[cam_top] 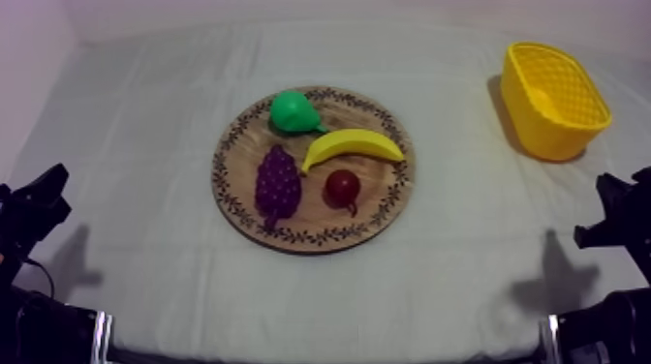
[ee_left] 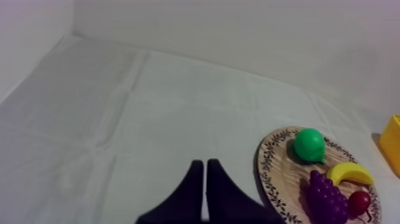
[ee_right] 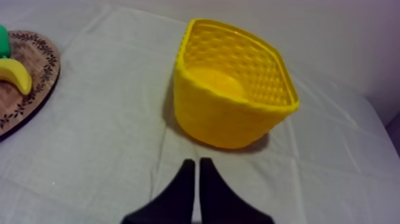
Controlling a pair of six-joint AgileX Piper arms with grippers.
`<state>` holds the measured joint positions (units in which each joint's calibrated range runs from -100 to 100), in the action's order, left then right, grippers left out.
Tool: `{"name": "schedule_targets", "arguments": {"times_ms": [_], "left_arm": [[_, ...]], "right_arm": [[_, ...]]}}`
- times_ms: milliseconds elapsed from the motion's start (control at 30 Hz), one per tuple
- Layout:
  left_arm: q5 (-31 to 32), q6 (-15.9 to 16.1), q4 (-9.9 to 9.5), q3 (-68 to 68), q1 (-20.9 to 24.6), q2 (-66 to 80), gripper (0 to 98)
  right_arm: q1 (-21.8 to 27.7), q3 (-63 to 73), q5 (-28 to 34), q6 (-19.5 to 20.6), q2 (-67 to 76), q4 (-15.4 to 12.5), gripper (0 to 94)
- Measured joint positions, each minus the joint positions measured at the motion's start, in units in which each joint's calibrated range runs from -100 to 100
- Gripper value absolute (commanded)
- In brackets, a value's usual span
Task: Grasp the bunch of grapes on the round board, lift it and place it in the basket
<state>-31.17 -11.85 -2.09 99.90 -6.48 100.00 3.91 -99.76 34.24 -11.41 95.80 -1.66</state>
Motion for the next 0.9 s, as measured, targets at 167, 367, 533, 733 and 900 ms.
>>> {"name": "schedule_targets", "arguments": {"times_ms": [167, 367, 533, 733, 900], "left_arm": [[0.0, 0.0, 0.00, 0.0, 0.0, 0.0, 0.1], [0.0, 0.0, 0.00, 0.0, 0.0, 0.0, 0.1], [0.0, 0.0, 0.00, 0.0, 0.0, 0.0, 0.1], [0.0, 0.0, 0.00, 0.0, 0.0, 0.0, 0.1], [0.0, 0.0, 0.00, 0.0, 0.0, 0.0, 0.1]], "right_arm": [[0.0, 0.0, 0.0, 0.0, 0.0, 0.0, 0.5], [0.0, 0.0, 0.0, 0.0, 0.0, 0.0, 1.3], [0.0, 0.0, 0.0, -0.4, 0.0, 0.0, 0.7], [0.0, 0.0, 0.0, -0.3, 0.0, 0.0, 0.5], [-0.1, 0.0, 0.0, -0.3, 0.0, 0.0, 0.5]]}}
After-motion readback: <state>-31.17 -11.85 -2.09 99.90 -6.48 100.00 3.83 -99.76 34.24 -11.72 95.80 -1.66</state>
